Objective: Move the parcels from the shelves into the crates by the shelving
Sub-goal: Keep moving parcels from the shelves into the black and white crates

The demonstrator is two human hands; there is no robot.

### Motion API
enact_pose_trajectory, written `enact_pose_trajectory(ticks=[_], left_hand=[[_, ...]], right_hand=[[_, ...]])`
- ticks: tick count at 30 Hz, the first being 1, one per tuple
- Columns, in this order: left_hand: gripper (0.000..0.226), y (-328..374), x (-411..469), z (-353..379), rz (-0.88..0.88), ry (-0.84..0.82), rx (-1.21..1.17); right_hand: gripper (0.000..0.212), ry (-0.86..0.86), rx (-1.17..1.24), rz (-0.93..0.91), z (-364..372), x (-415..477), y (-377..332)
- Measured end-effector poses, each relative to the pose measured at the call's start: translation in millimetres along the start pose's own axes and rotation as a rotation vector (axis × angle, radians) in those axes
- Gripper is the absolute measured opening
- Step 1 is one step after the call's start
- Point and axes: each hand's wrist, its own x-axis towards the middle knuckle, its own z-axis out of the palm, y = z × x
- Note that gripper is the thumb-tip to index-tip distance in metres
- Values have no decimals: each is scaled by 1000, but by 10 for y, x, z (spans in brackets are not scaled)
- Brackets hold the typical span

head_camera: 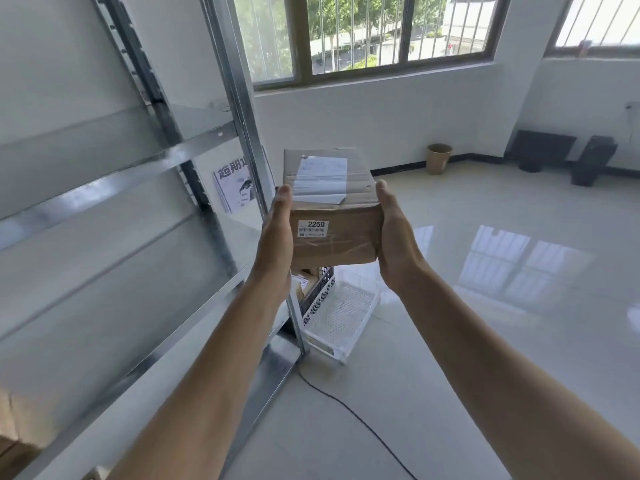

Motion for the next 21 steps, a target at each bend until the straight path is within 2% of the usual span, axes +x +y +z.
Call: enact_pose_trajectory(ticks=[4, 8, 11, 13, 19, 21], left_hand=[[95, -108, 522, 150, -26, -22, -15], [74, -85, 912, 312, -33, -42, -33], [72, -119, 1213, 406, -46, -62, -48], [62, -132, 1389, 478, -41, -54, -31], [59, -281, 1976, 749, -45, -4, -27], [71, -354, 2184, 857, -50, 18, -20]], right_hand=[[45, 17, -19, 27, -91, 537, 49], [48, 33, -32, 38, -184, 1021, 82], [49, 31, -40, 46, -245, 1353, 89], [49, 34, -40, 52, -295, 1570, 96], [47, 5, -35, 110, -493, 2279, 109], [45, -21, -33, 135, -588, 2544, 109]])
